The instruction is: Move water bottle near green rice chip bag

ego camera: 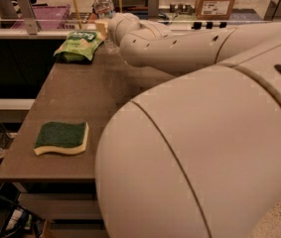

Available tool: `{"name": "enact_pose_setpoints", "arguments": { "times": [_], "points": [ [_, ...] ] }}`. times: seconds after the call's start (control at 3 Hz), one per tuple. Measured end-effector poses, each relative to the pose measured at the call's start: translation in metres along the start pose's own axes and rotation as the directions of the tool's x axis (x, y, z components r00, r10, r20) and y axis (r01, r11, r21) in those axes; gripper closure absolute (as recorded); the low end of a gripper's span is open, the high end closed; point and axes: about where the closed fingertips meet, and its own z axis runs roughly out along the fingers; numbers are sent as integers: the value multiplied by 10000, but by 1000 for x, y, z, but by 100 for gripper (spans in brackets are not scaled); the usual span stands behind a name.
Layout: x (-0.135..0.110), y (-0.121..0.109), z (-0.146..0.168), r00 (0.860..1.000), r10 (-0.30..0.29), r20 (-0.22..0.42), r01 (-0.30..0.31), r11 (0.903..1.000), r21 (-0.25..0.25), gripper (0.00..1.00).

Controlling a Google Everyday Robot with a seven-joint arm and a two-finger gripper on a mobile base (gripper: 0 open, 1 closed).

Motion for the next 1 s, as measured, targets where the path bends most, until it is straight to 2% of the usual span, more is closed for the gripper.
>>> {"name": "enact_pose_setpoints", "arguments": {
  "times": [0.33, 1.0],
  "points": [
    [-1, 15, -4, 9996, 78, 268, -70, 9996, -281, 100],
    [9, 37, 6, 9991, 298, 315, -271, 9964, -807, 100]
  ]
}}
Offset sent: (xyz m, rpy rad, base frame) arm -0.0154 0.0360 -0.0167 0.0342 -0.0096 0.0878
